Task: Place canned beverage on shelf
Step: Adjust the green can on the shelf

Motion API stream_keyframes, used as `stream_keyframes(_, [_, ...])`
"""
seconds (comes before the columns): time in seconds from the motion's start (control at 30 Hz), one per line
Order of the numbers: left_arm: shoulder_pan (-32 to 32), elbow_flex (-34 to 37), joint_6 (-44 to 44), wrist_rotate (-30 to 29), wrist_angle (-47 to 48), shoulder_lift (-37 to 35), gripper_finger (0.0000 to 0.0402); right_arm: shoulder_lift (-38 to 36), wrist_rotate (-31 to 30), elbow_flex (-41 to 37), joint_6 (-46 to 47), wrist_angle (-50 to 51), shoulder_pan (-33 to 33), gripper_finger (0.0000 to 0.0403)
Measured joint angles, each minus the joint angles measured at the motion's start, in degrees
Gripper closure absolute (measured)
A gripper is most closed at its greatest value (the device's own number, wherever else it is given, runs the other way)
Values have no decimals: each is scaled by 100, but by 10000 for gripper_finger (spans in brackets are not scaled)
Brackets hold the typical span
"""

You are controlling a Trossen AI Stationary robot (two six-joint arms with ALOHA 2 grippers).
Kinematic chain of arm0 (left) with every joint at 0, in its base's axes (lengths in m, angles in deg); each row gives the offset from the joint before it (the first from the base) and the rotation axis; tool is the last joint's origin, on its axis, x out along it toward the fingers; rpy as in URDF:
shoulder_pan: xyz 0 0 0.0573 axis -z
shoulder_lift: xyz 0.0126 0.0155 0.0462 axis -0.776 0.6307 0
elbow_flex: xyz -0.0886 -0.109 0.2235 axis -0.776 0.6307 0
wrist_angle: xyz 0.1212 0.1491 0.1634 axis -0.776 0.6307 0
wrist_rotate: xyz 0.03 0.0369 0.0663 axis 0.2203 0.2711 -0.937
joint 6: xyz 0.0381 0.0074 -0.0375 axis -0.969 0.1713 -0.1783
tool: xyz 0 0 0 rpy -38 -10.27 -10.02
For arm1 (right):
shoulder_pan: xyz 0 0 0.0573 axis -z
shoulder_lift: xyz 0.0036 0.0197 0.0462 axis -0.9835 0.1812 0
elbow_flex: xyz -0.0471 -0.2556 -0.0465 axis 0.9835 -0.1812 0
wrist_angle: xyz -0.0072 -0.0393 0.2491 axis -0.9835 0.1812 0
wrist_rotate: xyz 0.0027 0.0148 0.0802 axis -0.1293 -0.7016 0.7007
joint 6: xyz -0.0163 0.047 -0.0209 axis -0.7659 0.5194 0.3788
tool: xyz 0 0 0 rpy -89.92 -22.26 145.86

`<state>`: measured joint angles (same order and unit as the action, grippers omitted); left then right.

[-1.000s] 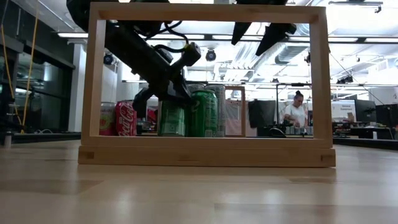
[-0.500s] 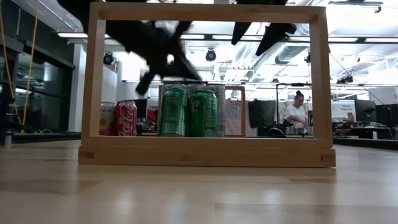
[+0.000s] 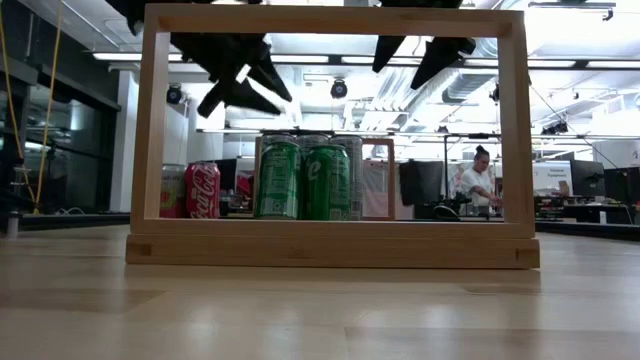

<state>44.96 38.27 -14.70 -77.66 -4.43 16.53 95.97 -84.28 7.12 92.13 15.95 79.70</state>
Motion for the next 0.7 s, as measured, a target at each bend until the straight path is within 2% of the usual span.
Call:
stream_keyframes(0.2, [-453,-2,382,686,-32,68,124,0,2,0,0,0,0,9])
stream_keyframes(0.33, [-581,-2,386,988,50,69,60,0,-2,0,-2,0,0,9])
stream_keyframes(0.47, [-605,-4,558,976,511,69,29,0,-3,0,0,0,0,9])
stream_keyframes(0.7, [-598,-4,900,561,762,69,23,0,-6,0,0,0,0,9])
